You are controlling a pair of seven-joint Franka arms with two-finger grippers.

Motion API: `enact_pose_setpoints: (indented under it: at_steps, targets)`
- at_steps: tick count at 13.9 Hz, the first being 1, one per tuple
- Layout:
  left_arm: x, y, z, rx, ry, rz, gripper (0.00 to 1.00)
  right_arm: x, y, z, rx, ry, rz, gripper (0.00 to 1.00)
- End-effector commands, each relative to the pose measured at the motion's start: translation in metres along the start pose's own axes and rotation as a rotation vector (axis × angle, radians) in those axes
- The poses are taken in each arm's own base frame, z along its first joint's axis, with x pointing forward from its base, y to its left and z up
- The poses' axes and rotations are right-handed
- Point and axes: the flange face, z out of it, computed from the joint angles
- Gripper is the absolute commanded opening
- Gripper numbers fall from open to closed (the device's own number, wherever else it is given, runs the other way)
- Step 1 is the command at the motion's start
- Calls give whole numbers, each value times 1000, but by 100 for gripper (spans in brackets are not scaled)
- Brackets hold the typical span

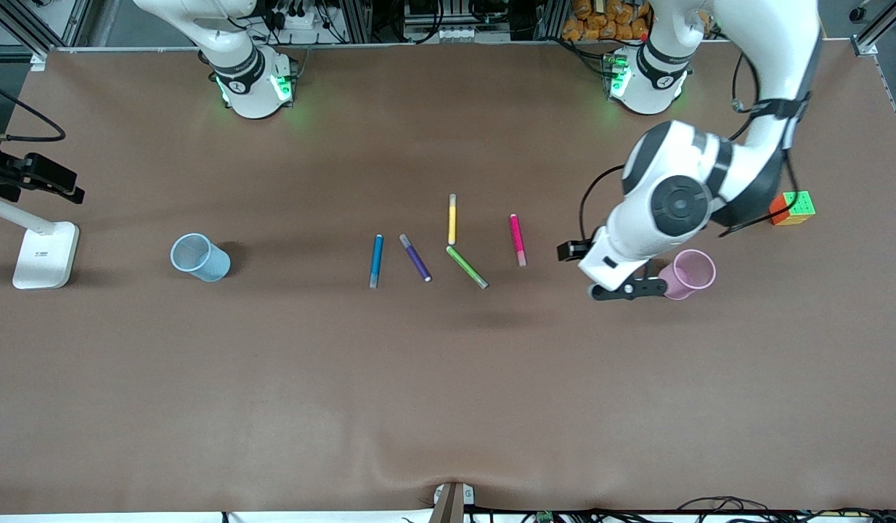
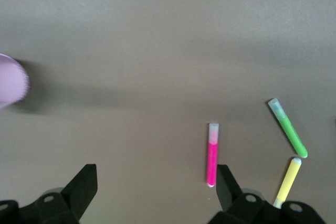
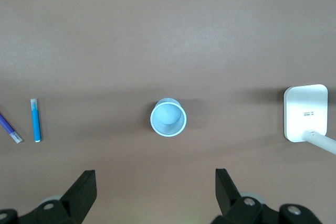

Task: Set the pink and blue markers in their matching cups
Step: 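Move the left gripper to the pink marker while the right gripper reaches the blue marker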

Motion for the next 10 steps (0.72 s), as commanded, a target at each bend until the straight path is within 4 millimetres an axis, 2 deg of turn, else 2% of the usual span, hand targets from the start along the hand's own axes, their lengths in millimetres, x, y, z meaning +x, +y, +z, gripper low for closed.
enact_pose_setpoints:
  at_steps: [1,3,5,8,10]
  targets:
    - [-9,23,43,10,23,6,100,2,0,1,-16,2,-3,100]
    - [-19,40,68,2,29,32,100,3,-5,3,-15,-2,-12,100]
    - [-19,45,86,1,20,2,100,3,-14,4,-13,-4,-28,100]
    - [-24,59,108,-3,15,-22,100,11,-45,14,-9,-12,-82,100]
    - [-25,64,121,-8,15,-38,100,22,-75,30,-7,-12,-132,100]
